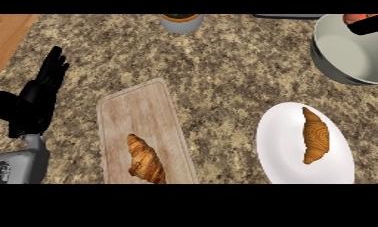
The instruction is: Pick the squash from the plate and place it in the bowl
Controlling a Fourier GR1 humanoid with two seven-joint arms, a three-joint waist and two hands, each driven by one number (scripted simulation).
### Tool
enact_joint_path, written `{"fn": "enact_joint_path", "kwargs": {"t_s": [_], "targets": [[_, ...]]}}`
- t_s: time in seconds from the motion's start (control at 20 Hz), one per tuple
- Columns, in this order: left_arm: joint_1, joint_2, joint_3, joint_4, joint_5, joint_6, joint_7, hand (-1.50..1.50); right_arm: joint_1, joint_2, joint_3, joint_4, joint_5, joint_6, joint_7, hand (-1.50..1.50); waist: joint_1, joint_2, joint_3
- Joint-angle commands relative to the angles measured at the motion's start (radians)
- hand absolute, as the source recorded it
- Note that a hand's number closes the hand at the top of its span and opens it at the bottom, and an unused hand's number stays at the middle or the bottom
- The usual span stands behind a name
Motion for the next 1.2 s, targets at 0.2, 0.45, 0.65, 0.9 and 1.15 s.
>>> {"fn": "enact_joint_path", "kwargs": {"t_s": [0.2, 0.45, 0.65, 0.9, 1.15], "targets": [[-0.054, -0.005, 0.002, 0.023, 0.017, -0.011, 0.021, 0.0, -0.003, -0.111, 0.014, 0.274, 0.072, 0.082, 0.068, 1.5, 0.015, 0.015, 0.001], [-0.017, -0.001, -0.01, -0.018, 0.0, -0.012, 0.018, 0.0, 0.023, -0.156, -0.049, 0.356, 0.001, 0.136, -0.093, -1.5, 0.028, 0.014, 0.003], [-0.044, -0.024, -0.019, 0.028, -0.013, 0.006, 0.015, 0.0, 0.029, -0.124, -0.145, 0.355, -0.108, 0.124, -0.21, -1.5, 0.016, 0.014, 0.004], [-0.018, 0.001, 0.01, 0.01, -0.002, -0.002, 0.004, 0.0, -0.014, -0.121, -0.372, 0.301, -0.344, 0.092, -0.306, -1.5, 0.0, 0.003, 0.006], [0.005, -0.013, 0.006, 0.006, -0.008, 0.007, -0.013, 0.0, 0.046, -0.259, -0.518, 0.319, -0.498, 0.26, -0.382, -1.5, -0.019, 0.001, 0.004]]}}
